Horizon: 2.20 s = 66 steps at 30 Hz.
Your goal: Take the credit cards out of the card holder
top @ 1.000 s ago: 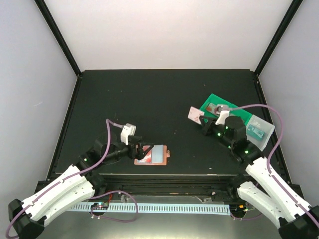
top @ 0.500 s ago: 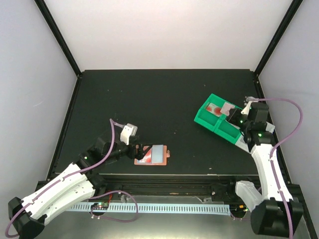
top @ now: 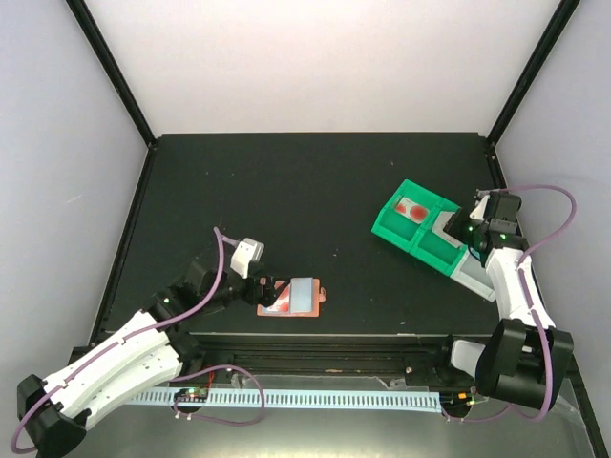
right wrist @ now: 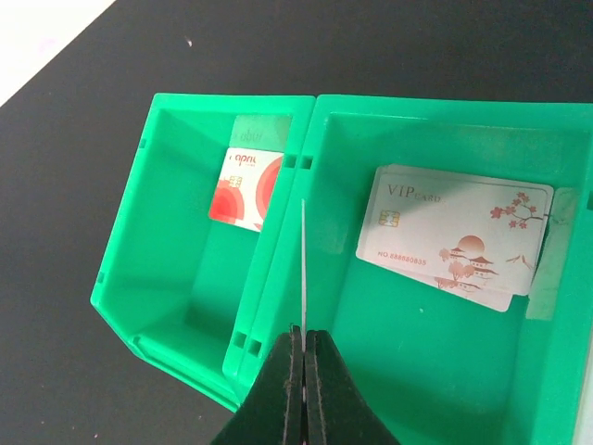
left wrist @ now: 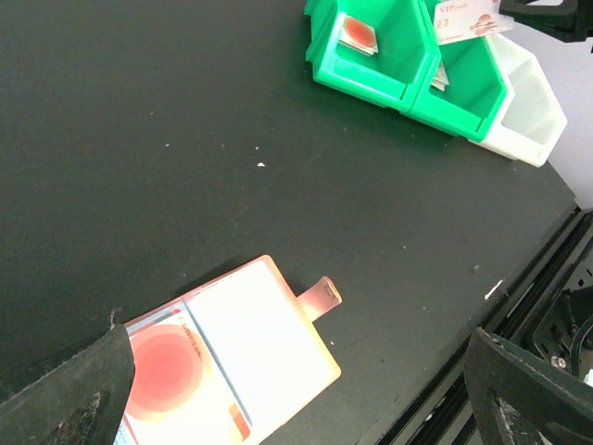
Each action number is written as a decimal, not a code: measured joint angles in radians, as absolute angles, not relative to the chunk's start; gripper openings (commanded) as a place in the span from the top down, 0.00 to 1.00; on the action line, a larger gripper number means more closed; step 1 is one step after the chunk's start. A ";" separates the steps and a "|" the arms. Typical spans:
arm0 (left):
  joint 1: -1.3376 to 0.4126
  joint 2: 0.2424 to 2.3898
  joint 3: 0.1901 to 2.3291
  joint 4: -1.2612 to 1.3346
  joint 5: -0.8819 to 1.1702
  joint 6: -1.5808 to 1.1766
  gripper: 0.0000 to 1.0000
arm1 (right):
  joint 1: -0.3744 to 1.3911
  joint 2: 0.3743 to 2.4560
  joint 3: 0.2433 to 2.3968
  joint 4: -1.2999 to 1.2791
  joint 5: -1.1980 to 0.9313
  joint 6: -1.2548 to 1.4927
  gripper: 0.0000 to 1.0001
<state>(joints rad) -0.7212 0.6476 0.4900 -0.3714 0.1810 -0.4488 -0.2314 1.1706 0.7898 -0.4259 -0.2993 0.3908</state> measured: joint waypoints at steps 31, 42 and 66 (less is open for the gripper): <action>-0.721 0.621 0.476 -0.344 0.180 -0.477 0.01 | -0.265 1.544 0.915 -0.303 -0.321 0.406 0.91; -0.721 0.622 0.476 -0.343 0.180 -0.491 0.01 | -0.265 1.572 0.972 -0.334 -0.231 0.420 0.81; -0.691 0.798 0.421 -0.340 0.097 -0.579 0.03 | -0.261 1.270 0.919 -0.469 -0.213 0.530 0.64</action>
<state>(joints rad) -0.6914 0.7982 0.4213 -0.3405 0.0971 -0.5785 -0.2611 1.2701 0.9188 -0.4690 -0.2131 0.5304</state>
